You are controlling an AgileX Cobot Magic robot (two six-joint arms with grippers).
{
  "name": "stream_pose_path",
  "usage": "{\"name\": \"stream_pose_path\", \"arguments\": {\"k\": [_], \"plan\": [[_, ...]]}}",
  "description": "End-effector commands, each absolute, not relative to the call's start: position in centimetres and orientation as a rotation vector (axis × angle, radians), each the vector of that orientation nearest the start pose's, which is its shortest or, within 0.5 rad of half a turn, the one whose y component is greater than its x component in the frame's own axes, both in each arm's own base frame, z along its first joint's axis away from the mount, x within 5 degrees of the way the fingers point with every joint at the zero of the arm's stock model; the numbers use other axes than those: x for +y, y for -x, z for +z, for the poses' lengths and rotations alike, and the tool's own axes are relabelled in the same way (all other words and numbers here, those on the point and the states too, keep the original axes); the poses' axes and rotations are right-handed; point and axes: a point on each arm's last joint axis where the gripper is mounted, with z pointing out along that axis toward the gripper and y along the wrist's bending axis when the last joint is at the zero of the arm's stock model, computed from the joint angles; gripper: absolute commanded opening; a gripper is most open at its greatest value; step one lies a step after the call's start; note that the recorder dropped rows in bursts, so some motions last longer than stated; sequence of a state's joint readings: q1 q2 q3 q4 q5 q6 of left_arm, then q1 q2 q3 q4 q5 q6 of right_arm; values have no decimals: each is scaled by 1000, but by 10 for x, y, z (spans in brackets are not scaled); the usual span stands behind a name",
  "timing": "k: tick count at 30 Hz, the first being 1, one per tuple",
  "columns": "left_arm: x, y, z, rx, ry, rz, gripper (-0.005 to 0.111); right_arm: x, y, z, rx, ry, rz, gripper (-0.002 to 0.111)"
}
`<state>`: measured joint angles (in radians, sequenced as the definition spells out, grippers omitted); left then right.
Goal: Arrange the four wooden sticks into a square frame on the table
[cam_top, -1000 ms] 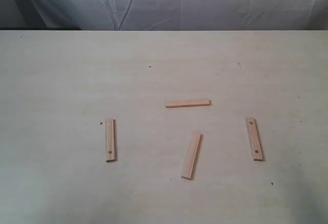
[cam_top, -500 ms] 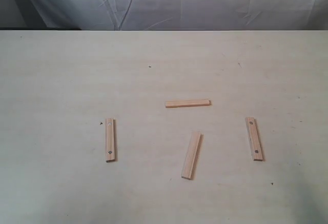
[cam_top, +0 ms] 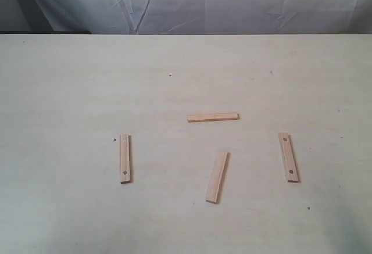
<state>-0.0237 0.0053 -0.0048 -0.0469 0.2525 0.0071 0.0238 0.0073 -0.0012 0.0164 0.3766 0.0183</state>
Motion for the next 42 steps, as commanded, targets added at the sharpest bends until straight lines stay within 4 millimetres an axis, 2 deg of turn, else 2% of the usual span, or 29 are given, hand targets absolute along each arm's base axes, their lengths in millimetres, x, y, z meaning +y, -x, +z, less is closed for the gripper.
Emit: {"name": "stream_pose_path", "arguments": {"k": [1,9,13,16,42], "plan": [[-2,-55,192,1722,5,-54,0,1,-53,180,1849,-6,37,0],[-2,-55,192,1722,5,-54,0,2,-54,185,1801,-15,49,0],[-2,-55,192,1722,5,-54,0,1,-56,204,1582,-26,61,0],[-2,-55,192,1722,5,-54,0,1,-56,212,1498,-27,61,0],[-2,-55,192,1722,5,-54,0,1,-56,217,1441,-18,50,0]]}}
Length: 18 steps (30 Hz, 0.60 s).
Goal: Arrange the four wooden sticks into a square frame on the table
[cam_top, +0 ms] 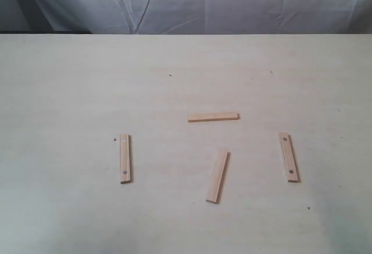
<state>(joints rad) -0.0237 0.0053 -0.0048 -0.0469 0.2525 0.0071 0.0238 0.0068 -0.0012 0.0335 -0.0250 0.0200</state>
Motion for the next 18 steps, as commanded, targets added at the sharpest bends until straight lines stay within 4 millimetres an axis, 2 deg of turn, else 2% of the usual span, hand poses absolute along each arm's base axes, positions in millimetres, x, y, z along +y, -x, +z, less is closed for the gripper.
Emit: {"name": "stream_pose_path", "arguments": {"k": [1,3,5,8,10,11,12,13,16,18], "plan": [[-2,-55,192,1722,5,-54,0,1,-56,217,1441,-21,53,0],[-2,-55,192,1722,5,-54,0,1,-56,216,1458,-26,59,-1],[-2,-55,192,1722,5,-54,0,1,-54,224,1475,-27,63,-1],[-2,-55,192,1722,5,-54,0,2,-63,248,1631,-28,67,-1],[-2,-55,192,1722,5,-54,0,3,-78,270,1800,-49,85,-1],[-2,-55,192,1722,5,-54,0,4,-93,280,1951,-65,104,-1],[-2,-55,192,1722,5,-54,0,5,-99,283,2010,-73,116,-1],[-2,-55,192,1722,5,-54,0,8,-117,287,2128,-101,160,-1],[-2,-55,192,1722,5,-54,0,11,-152,279,2249,-156,212,-1],[-2,-55,192,1722,5,-54,0,12,-166,269,2295,-189,234,-1]]}}
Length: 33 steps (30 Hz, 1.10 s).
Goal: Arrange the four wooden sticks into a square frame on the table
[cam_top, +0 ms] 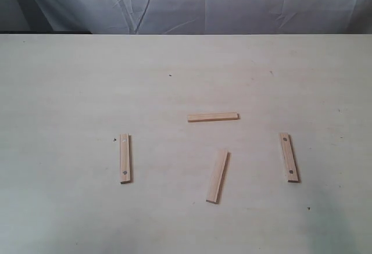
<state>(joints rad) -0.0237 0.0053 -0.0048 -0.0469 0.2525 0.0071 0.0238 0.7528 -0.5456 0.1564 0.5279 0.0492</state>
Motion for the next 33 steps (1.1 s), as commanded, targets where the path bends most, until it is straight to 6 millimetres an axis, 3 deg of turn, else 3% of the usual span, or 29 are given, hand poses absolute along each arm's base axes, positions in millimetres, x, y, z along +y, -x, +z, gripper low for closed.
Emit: {"name": "stream_pose_path", "arguments": {"k": [1,4,9,17,24,27,33], "plan": [[-2,-55,192,1722,5,-54,0,12,-170,265,2310,-202,244,-1],[-2,-56,193,1703,6,-54,0,14,-187,245,2421,-243,259,-1],[-2,-56,198,1649,19,-68,0,17,-210,231,2536,-248,264,-1],[-1,-55,220,1411,26,-60,0,45,-245,204,2697,-129,284,0],[0,-54,228,1320,29,-57,0,64,-257,170,2803,-84,290,35],[0,-53,229,1310,31,-59,0,73,-258,159,2827,-54,289,36],[7,-49,243,1186,223,-204,0,84,-263,145,2855,-45,302,36]]}}
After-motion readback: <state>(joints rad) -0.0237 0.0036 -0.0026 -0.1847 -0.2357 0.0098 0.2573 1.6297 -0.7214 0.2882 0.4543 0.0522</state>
